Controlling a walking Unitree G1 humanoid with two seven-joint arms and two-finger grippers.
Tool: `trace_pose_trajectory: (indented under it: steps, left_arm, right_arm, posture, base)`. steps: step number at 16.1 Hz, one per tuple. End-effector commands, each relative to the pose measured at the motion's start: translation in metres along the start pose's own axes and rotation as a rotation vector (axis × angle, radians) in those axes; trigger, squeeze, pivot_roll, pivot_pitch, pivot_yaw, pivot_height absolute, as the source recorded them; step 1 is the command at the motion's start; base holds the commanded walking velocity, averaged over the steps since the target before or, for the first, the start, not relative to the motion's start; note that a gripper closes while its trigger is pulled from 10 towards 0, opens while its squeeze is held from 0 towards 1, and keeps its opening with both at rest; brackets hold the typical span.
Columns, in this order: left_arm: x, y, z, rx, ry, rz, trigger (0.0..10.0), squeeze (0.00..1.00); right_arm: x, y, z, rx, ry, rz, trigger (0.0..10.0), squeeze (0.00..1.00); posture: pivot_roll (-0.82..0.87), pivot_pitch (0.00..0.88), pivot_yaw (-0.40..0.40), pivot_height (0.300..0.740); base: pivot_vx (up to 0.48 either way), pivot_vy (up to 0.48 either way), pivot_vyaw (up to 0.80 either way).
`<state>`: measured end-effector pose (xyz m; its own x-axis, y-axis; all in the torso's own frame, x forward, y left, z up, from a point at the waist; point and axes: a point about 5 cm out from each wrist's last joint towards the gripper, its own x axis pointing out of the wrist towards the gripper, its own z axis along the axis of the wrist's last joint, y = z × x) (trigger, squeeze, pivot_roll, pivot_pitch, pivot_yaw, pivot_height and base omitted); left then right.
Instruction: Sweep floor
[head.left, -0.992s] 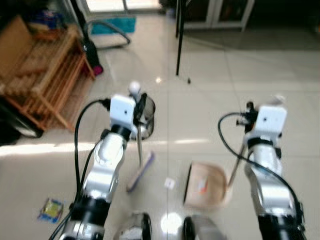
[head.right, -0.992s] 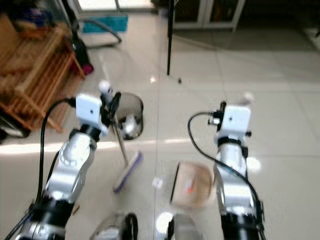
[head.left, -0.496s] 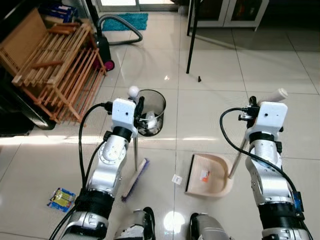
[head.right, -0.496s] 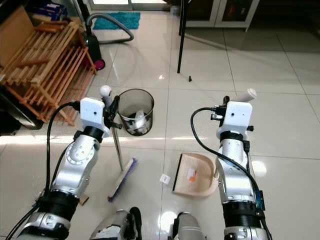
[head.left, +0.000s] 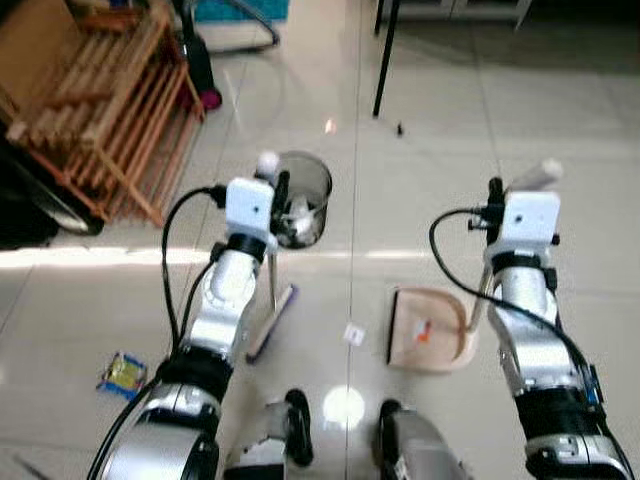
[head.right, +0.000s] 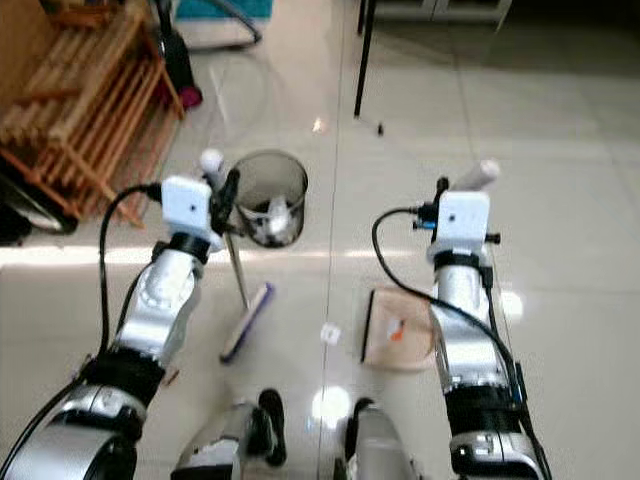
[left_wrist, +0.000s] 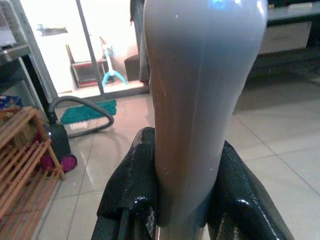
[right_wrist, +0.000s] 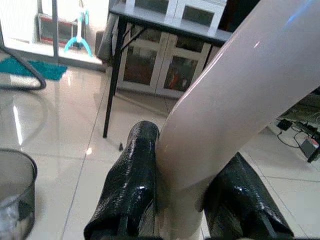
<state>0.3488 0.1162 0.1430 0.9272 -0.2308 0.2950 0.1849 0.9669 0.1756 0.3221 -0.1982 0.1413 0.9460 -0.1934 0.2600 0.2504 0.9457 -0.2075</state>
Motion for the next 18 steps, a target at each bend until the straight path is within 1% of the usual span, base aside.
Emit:
trace_pose_trajectory:
  steps: [1, 4, 6, 8, 9, 10, 11, 13, 15, 18]
  left_arm:
    - [0.001, -0.002, 0.003, 0.016, -0.028, -0.013, 10.0, 0.0]
    - [0.005, -0.004, 0.005, 0.016, -0.06, -0.041, 10.0, 0.0]
    - [0.008, -0.005, 0.007, 0.012, -0.077, -0.048, 10.0, 0.0]
    - [0.008, -0.006, 0.006, 0.019, -0.073, -0.051, 10.0, 0.0]
    - [0.008, -0.007, 0.006, 0.013, -0.076, -0.049, 10.0, 0.0]
    - [0.009, -0.008, 0.006, 0.006, -0.078, -0.048, 10.0, 0.0]
    - [0.012, -0.012, 0.008, -0.009, -0.086, -0.044, 10.0, 0.0]
    - [0.014, -0.014, 0.009, -0.023, -0.093, -0.04, 10.0, 0.0]
    - [0.016, -0.015, 0.011, -0.039, -0.101, -0.022, 10.0, 0.0]
    - [0.018, -0.013, 0.011, -0.049, -0.101, 0.003, 10.0, 0.0]
  right_arm:
    - [-0.004, -0.004, -0.004, -0.015, -0.008, -0.022, 10.0, 0.0]
    - [-0.01, -0.001, -0.013, -0.011, 0.009, -0.038, 10.0, 0.0]
    - [-0.011, 0.003, -0.016, 0.029, 0.009, -0.053, 10.0, 0.0]
    - [-0.012, 0.006, -0.017, 0.041, 0.004, -0.065, 10.0, 0.0]
    - [-0.013, 0.008, -0.016, 0.063, -0.001, -0.072, 10.0, 0.0]
    - [-0.014, 0.011, -0.015, 0.077, -0.003, -0.076, 10.0, 0.0]
    - [-0.018, 0.014, -0.01, 0.09, -0.029, -0.078, 10.0, 0.0]
    - [-0.023, 0.014, -0.006, 0.105, -0.049, -0.088, 10.0, 0.0]
    - [-0.03, 0.012, 0.002, 0.123, -0.078, -0.102, 10.0, 0.0]
    - [-0.036, 0.006, 0.006, 0.132, -0.094, -0.112, 10.0, 0.0]
  posture:
    - [-0.01, 0.416, 0.081, 0.74]
    - [0.02, 0.45, 0.093, 0.74]
    - [0.04, 0.458, 0.101, 0.74]
    - [0.04, 0.461, 0.107, 0.74]
    - [0.04, 0.46, 0.109, 0.74]
    - [0.04, 0.461, 0.109, 0.74]
    - [0.04, 0.465, 0.111, 0.74]
    - [0.03, 0.462, 0.11, 0.74]
    - [0.02, 0.453, 0.105, 0.74]
    - [0.02, 0.447, 0.099, 0.74]
  base:
    - [0.0, 0.0, 0.0]
    - [0.0, 0.0, 0.0]
    - [0.0, 0.0, 0.0]
    - [0.0, 0.0, 0.0]
    - [0.0, 0.0, 0.0]
    - [0.0, 0.0, 0.0]
    - [0.0, 0.0, 0.0]
    - [0.0, 0.0, 0.0]
    - [0.0, 0.0, 0.0]
    - [0.0, 0.0, 0.0]
